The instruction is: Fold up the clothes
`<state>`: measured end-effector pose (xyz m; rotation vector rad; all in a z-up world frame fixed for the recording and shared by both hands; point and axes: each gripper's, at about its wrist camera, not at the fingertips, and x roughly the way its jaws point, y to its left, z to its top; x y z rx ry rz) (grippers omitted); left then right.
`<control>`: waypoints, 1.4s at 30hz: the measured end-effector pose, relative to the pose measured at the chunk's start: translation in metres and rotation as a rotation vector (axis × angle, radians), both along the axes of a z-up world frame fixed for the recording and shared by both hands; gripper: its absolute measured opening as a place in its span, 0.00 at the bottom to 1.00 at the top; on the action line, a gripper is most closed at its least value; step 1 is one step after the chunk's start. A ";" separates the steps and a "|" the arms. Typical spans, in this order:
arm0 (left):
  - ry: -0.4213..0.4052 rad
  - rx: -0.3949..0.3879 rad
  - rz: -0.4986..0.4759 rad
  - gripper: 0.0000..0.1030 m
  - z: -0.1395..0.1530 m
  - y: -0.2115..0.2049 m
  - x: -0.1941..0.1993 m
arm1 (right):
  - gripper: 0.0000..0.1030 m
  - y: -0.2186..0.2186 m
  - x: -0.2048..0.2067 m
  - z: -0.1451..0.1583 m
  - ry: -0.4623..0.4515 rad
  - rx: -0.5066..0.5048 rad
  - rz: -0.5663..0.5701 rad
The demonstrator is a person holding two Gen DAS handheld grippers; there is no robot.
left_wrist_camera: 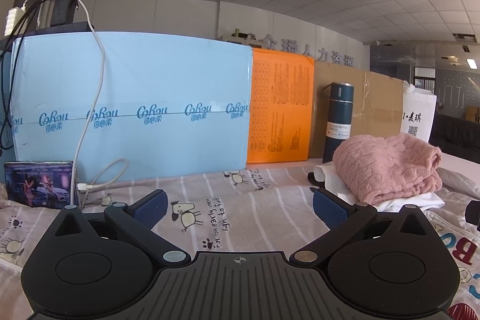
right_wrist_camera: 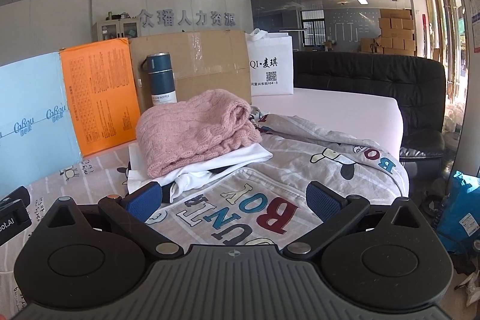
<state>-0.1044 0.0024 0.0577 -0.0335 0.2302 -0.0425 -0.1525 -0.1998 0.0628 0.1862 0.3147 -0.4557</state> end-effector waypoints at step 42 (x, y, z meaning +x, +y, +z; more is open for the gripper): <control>-0.005 -0.006 -0.017 1.00 -0.001 0.000 0.000 | 1.00 0.003 0.003 -0.007 0.031 0.004 0.009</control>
